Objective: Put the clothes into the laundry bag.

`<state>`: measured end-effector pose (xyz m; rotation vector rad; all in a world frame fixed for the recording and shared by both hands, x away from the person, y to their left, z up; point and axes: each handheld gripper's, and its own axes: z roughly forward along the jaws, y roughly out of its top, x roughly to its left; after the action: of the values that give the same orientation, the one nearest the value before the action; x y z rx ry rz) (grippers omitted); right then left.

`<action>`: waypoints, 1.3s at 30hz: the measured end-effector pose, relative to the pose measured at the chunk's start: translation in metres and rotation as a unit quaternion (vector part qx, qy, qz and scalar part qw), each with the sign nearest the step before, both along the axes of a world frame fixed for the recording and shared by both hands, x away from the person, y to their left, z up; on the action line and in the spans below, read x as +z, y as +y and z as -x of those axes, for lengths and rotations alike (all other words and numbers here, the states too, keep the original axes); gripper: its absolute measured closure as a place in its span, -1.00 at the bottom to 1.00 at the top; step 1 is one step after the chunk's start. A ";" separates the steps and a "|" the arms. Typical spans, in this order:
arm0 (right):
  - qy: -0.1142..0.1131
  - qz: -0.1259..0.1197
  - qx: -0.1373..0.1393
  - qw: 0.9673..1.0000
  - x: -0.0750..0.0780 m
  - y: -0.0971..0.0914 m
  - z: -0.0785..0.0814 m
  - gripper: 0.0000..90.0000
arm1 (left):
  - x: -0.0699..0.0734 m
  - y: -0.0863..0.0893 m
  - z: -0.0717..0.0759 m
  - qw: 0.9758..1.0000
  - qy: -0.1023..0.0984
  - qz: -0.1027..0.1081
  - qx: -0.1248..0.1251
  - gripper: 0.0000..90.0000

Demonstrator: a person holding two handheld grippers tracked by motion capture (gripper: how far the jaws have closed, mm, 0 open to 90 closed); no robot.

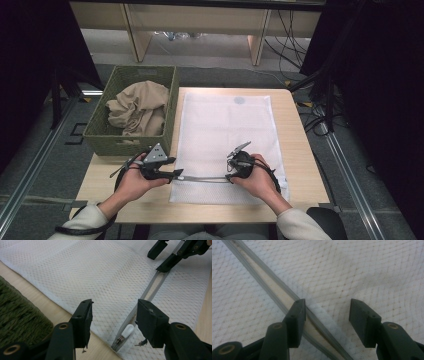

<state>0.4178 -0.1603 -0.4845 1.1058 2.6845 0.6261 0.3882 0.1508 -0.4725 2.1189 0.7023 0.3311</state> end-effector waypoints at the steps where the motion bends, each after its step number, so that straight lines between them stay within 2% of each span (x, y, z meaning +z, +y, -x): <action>1: 0.001 -0.001 0.000 1.000 0.000 0.000 -0.001 0.09 | 0.000 0.000 0.000 1.000 -0.004 -0.003 -0.003 0.04; 2: -0.002 -0.002 0.007 1.000 -0.001 -0.002 -0.002 0.09 | 0.000 0.000 0.000 1.000 -0.004 -0.002 -0.002 0.04; 4: 0.013 -0.003 -0.011 1.000 -0.001 -0.001 -0.001 0.11 | 0.000 0.000 0.000 1.000 -0.005 -0.002 -0.002 0.04; 5: 0.002 -0.001 0.006 1.000 -0.002 -0.003 -0.004 0.14 | 0.000 0.000 0.000 1.000 -0.005 -0.001 -0.001 0.04; 12: 0.003 0.004 0.003 1.000 -0.001 -0.002 -0.005 0.30 | 0.000 0.000 0.000 1.000 -0.005 -0.002 -0.002 0.04; 13: 0.002 0.006 0.012 1.000 0.000 -0.003 -0.007 0.35 | 0.000 0.000 0.000 1.000 -0.005 -0.002 -0.002 0.04; 16: 0.003 0.007 0.011 1.000 0.000 -0.003 -0.007 0.39 | 0.000 0.000 0.000 1.000 -0.003 -0.002 -0.003 0.04; 18: 0.004 0.005 0.015 1.000 0.000 -0.002 -0.008 0.45 | -0.001 -0.001 0.000 1.000 -0.001 0.009 0.000 0.04; 19: 0.003 0.005 0.011 1.000 0.000 -0.002 -0.008 0.47 | -0.001 -0.001 0.000 1.000 0.000 0.008 0.000 0.04; 21: 0.004 0.008 0.021 1.000 0.000 -0.002 -0.009 0.54 | 0.000 0.000 -0.001 1.000 -0.003 -0.001 -0.004 0.04; 24: 0.006 0.008 0.020 1.000 0.000 -0.001 -0.010 0.59 | -0.001 -0.001 0.000 1.000 -0.003 0.006 0.001 0.04; 30: 0.011 0.010 0.018 1.000 0.001 0.001 -0.012 0.70 | 0.000 0.000 0.000 1.000 0.002 0.008 0.000 0.04; 33: 0.017 0.002 0.011 1.000 0.003 0.001 -0.012 0.75 | -0.001 -0.001 0.000 1.000 0.001 0.011 0.001 0.04; 36: 0.010 0.004 0.011 1.000 0.005 0.001 -0.012 0.82 | -0.001 -0.001 0.000 1.000 0.000 0.010 -0.002 0.04; 37: 0.011 0.006 0.010 1.000 0.006 0.001 -0.011 0.82 | 0.000 0.000 -0.001 1.000 -0.001 0.002 -0.005 0.04; 39: 0.008 0.008 0.019 1.000 0.004 0.001 -0.013 0.78 | 0.000 0.000 0.000 1.000 -0.001 0.003 -0.003 0.04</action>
<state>0.4306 -0.1589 -0.4808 1.0626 2.7250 0.6031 0.3885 0.1509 -0.4723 2.1148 0.6941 0.3283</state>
